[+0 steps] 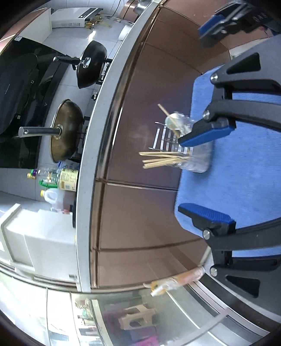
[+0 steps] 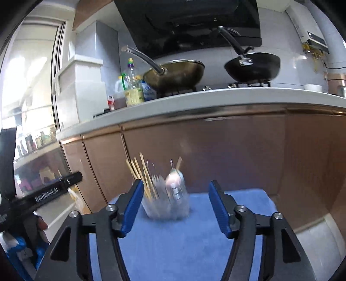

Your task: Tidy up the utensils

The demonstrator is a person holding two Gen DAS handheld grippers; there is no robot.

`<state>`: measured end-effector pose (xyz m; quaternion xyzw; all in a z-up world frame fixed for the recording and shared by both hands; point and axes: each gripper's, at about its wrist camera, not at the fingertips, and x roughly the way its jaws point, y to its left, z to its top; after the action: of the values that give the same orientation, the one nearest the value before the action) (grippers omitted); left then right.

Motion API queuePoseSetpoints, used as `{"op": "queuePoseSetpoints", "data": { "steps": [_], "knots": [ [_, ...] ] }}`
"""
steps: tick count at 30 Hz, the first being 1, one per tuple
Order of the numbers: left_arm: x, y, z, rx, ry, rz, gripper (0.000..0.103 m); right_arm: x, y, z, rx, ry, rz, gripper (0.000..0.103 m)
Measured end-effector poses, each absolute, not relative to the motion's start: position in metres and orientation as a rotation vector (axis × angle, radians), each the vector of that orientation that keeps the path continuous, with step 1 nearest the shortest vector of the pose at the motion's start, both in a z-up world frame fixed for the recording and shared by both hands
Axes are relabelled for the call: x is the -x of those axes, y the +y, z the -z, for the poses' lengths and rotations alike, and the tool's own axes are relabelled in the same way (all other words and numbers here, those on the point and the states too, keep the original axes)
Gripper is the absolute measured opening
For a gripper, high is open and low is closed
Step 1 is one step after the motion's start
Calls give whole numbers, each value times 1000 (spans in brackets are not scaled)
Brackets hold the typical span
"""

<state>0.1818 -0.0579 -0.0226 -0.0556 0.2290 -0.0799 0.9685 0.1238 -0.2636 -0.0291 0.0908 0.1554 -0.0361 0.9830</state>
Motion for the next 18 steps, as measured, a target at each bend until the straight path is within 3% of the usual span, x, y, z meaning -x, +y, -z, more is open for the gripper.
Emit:
{"op": "queuePoseSetpoints", "data": {
  "steps": [9, 18],
  "knots": [
    [-123, -46, 33, 105, 478, 116, 54, -51, -249, 50, -125, 359, 84, 84],
    [-88, -36, 19, 81, 419, 79, 70, -17, -260, 45, -116, 346, 125, 99]
  ]
}}
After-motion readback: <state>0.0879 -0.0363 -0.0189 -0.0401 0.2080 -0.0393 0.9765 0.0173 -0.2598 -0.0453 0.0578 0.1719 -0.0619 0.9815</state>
